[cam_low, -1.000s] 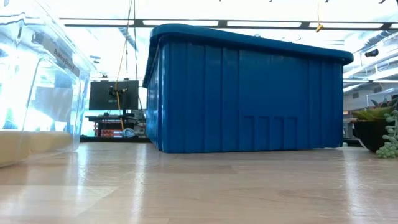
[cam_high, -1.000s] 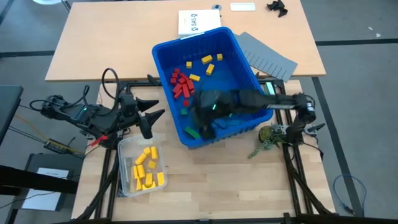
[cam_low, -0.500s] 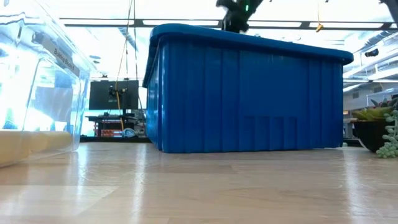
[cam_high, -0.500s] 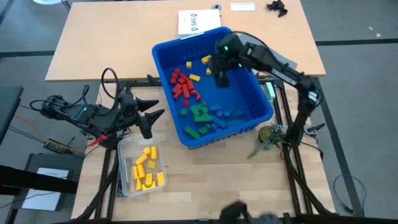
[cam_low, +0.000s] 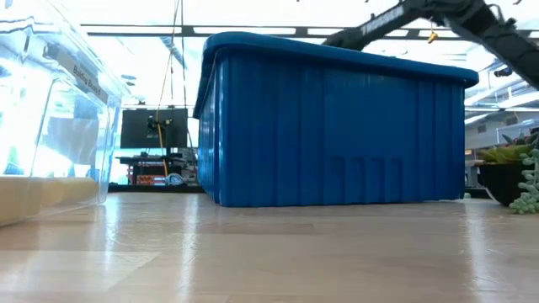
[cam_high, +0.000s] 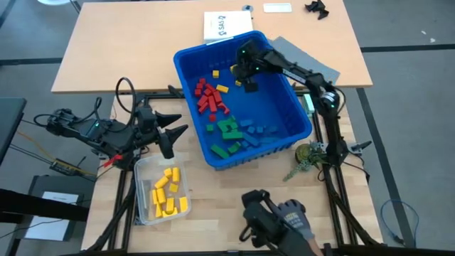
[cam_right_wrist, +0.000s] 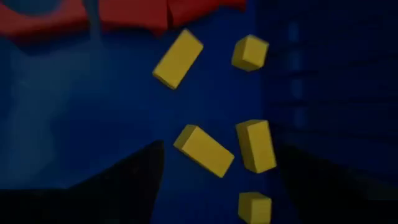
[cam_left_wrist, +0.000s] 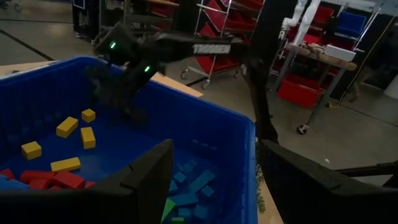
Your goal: Sort Items/Unsort Items
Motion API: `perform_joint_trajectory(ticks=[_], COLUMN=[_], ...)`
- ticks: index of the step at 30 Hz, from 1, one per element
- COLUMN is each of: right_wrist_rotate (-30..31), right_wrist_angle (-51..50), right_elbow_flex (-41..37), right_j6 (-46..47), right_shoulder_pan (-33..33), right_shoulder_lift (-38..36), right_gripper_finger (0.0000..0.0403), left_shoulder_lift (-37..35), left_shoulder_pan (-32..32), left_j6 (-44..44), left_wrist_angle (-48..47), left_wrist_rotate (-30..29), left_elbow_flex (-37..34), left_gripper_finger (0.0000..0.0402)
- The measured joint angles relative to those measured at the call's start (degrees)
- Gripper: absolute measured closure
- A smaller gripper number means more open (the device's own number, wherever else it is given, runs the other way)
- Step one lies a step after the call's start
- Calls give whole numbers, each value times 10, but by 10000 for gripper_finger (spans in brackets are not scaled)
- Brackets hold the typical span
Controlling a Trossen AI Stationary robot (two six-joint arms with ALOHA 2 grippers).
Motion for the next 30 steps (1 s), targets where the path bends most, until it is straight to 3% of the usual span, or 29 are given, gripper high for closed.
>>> perform_joint_trajectory(ticks=[14, 30], right_wrist_rotate=[40, -21], right_wrist_angle=[68, 33], right_elbow_flex=[0, 2], right_j6=[-84, 36], right_shoulder_pan=[-22, -46], right_shoulder_lift=[117, 129], right_gripper_finger=[96, 96], left_shoulder_lift=[0, 0], left_shoulder_pan=[0, 0], left_j6=[0, 0], left_wrist_angle=[0, 0], left_wrist_rotate=[0, 0], left_elbow_flex=[0, 0], left_gripper_finger=[153, 153])
